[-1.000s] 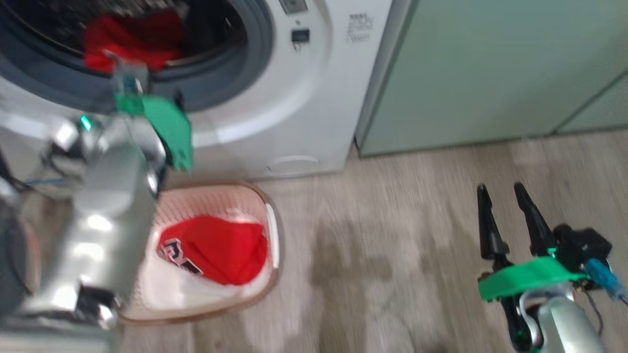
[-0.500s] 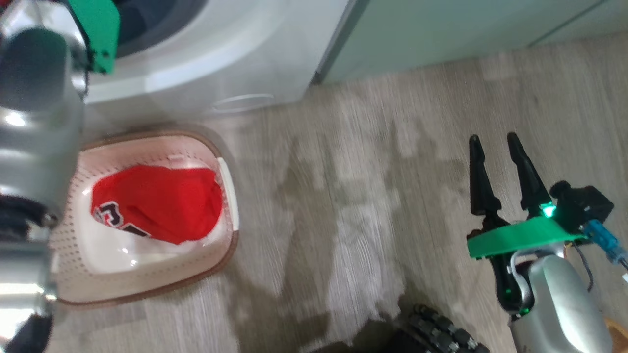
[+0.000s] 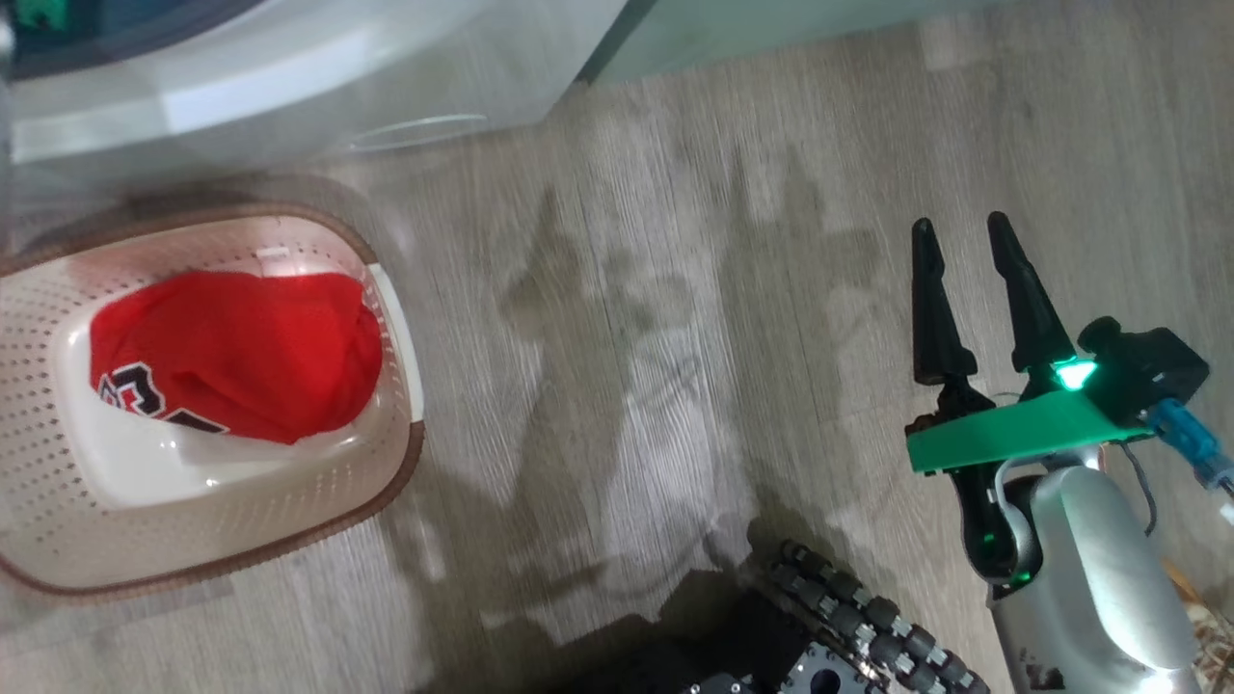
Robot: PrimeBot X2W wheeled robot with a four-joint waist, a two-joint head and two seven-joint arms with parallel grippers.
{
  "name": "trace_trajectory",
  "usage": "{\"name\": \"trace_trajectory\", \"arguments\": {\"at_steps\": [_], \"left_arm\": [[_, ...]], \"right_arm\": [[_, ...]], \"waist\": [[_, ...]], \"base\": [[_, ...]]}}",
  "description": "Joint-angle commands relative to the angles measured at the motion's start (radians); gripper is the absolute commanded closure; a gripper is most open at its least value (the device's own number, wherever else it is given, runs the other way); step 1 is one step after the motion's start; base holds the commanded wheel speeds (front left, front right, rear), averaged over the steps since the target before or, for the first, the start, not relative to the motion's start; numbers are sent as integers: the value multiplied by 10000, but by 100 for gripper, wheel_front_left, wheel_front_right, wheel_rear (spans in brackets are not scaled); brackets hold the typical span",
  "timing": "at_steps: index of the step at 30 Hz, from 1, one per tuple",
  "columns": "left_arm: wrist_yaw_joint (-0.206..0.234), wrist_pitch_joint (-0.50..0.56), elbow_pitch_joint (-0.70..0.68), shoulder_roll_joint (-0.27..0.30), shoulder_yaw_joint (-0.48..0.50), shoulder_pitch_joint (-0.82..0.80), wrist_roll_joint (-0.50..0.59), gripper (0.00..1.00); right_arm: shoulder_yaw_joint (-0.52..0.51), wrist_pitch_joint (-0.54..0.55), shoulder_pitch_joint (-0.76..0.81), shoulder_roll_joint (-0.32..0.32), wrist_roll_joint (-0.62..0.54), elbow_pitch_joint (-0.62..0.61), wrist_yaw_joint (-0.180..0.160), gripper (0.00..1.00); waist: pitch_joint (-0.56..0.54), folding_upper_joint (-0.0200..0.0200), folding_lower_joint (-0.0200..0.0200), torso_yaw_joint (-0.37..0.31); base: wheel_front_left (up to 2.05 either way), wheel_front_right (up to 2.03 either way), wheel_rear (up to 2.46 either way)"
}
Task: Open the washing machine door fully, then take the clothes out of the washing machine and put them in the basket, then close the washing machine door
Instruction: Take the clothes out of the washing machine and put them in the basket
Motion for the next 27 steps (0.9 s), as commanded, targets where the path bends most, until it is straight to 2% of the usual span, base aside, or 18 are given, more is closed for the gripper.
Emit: {"name": "trace_trajectory", "arguments": {"at_steps": [1, 3, 4, 5, 6, 12, 19, 24, 27], "left_arm": [[68, 166, -68, 493, 69, -38, -90, 0], [187, 173, -34, 558, 114, -8, -168, 0], [222, 159, -21, 572, 102, 2, -179, 24], [241, 97, -14, 575, 94, 17, -198, 57], [273, -26, -14, 566, 77, 32, -210, 100], [269, -843, 1, 303, 125, 327, -495, 100], [268, -2106, 1, -107, 310, 964, -971, 100], [-48, -3122, 9, -569, 635, 1713, -1568, 100], [-572, -3661, 29, -914, 1018, 2316, -2168, 100]], "right_arm": [[156, -63, 66, 6, 75, -275, 65, 0], [153, -63, 39, 6, 96, -287, 65, 0], [147, -63, 27, 6, 98, -288, 65, 0], [132, -63, 18, 7, 93, -287, 65, 0], [105, -63, 14, 7, 83, -284, 65, 0], [-38, -63, 74, 7, -86, -184, 65, 0], [-27, -63, 290, -6, -218, -26, 65, 0], [-25, -63, 704, -145, -262, 118, 65, 0], [-30, -63, 1015, -253, -275, 207, 65, 0]], "waist": [[104, 0, -1, -36], [166, 0, -1, -48], [183, 0, -1, -47], [194, 0, -1, -39], [191, 0, -1, -20], [-136, 0, -1, 214], [-1048, 0, -1, 524], [-1949, 0, -1, 761], [-2557, 0, -1, 919]], "base": [[0, 0, 0], [0, 0, 0], [0, 0, 0], [0, 0, 0], [0, 0, 0], [0, 0, 0], [0, 0, 0], [0, 0, 0], [0, 0, 0]]}}
